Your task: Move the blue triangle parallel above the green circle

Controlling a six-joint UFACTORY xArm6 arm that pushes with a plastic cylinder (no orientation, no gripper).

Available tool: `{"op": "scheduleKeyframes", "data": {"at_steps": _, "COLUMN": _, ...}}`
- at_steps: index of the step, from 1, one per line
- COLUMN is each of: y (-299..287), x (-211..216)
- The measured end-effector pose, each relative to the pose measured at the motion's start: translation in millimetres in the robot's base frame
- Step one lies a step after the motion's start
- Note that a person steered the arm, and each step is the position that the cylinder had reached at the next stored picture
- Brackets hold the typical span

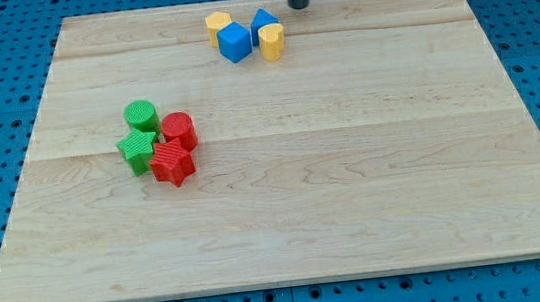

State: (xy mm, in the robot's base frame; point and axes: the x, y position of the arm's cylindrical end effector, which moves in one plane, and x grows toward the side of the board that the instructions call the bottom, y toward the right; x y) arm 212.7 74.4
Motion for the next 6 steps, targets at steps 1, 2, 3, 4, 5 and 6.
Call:
{"op": "scheduleKeyframes", "data": {"at_steps": 1, "y": -34.6, "x": 32.3}}
{"op": "scheduleKeyframes", "data": {"at_steps": 2, "y": -96.1, "x": 49.0}}
{"op": "scheduleKeyframes", "data": {"at_steps": 3, "y": -155.0, "x": 75.4}}
{"op": "scheduleKeyframes", "data": {"at_steps": 4, "y": -202.6, "x": 85.3}}
{"op": "scheduleKeyframes", "data": {"at_steps": 5, "y": -191.3, "x": 61.0}}
{"op": "scheduleKeyframes", "data": {"at_steps": 6, "y": -159.2, "x": 62.5}}
